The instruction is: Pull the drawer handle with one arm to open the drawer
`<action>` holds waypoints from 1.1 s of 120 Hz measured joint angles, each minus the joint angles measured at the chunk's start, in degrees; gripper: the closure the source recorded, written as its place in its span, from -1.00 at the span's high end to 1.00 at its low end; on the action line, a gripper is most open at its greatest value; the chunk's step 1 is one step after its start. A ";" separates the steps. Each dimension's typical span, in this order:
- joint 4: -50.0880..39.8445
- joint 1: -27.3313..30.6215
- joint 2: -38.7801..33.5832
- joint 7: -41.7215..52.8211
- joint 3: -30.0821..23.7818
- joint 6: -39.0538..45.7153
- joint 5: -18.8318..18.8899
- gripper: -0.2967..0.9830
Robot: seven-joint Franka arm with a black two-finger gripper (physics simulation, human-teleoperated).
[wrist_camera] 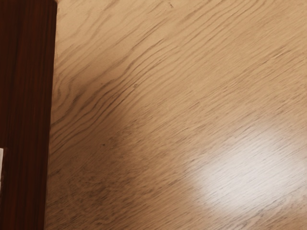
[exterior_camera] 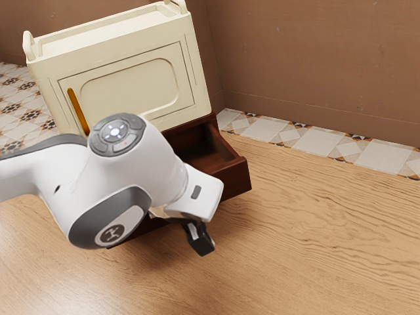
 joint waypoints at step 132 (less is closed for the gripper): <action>-3.98 -0.09 -5.18 -4.47 0.29 -1.22 1.43 0.07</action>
